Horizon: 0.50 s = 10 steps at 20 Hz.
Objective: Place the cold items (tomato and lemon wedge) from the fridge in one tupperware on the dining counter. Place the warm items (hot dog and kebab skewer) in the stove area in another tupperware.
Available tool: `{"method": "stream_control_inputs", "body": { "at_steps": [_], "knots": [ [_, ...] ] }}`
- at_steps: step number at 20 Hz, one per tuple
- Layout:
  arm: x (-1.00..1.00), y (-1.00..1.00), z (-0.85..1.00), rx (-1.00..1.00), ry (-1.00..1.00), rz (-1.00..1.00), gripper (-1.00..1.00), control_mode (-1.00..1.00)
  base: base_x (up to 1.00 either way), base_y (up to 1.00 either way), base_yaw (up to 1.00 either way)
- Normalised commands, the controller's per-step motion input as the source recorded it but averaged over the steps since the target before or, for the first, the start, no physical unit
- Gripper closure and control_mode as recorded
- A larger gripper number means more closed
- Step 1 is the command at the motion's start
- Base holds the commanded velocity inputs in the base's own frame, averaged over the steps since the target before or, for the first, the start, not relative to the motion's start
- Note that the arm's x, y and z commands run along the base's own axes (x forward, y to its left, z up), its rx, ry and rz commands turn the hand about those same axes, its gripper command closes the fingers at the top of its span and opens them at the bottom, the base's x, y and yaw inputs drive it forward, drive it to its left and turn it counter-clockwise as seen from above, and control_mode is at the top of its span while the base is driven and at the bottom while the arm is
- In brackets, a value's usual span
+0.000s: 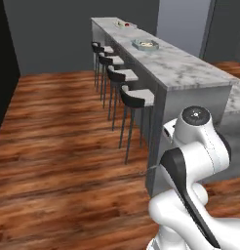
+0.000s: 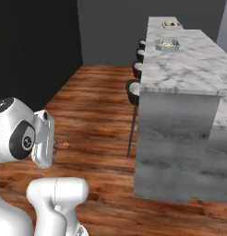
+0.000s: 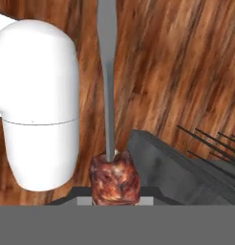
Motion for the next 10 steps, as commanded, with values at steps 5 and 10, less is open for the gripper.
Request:
{"method": "stream_control_inputs", "body": {
  "at_steps": [5, 10],
  "knots": [
    [0.0, 0.0, 0.0, 0.0, 0.0, 0.0, 1.0, 1.0, 0.55, 1.0, -0.56],
    [0.0, 0.0, 0.0, 0.0, 0.0, 0.0, 1.0, 1.0, 0.69, 1.0, -0.54]
  ]
}}
